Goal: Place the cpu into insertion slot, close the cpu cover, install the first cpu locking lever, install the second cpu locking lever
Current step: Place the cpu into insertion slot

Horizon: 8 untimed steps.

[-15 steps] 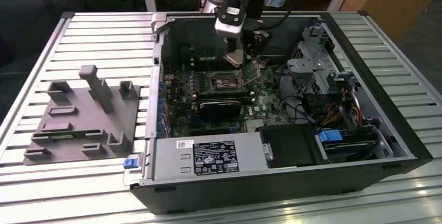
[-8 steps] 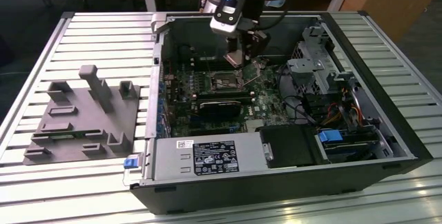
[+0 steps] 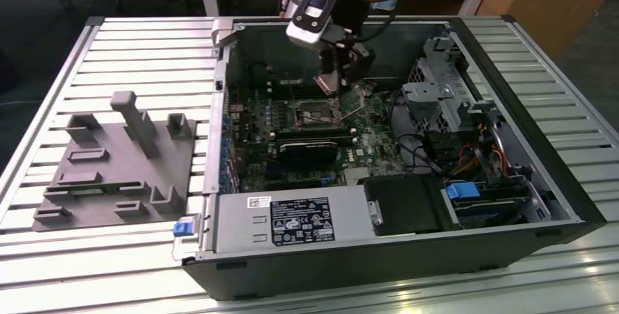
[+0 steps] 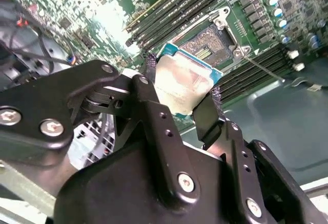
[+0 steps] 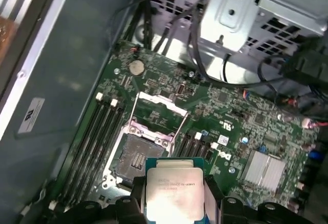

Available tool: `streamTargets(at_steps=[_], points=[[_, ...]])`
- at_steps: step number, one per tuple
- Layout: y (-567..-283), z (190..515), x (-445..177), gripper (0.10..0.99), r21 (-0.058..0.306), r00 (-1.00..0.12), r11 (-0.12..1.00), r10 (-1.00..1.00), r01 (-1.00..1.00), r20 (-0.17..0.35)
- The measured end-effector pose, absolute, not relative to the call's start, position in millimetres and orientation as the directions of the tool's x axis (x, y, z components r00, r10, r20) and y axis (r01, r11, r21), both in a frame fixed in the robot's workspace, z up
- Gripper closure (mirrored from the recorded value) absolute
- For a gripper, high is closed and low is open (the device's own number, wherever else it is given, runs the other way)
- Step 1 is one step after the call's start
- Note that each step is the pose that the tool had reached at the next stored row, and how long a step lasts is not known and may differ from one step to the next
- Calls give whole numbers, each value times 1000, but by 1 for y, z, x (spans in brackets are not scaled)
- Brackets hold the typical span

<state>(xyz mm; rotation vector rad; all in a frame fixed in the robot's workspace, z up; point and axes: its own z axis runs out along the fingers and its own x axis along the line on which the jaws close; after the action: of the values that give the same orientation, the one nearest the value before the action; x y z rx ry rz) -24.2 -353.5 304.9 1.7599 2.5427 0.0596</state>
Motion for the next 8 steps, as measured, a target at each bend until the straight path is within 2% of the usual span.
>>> streamTargets(at_steps=[8], points=[[-353, 303, -26, 545, 61, -236, 237, 972, 970, -19]])
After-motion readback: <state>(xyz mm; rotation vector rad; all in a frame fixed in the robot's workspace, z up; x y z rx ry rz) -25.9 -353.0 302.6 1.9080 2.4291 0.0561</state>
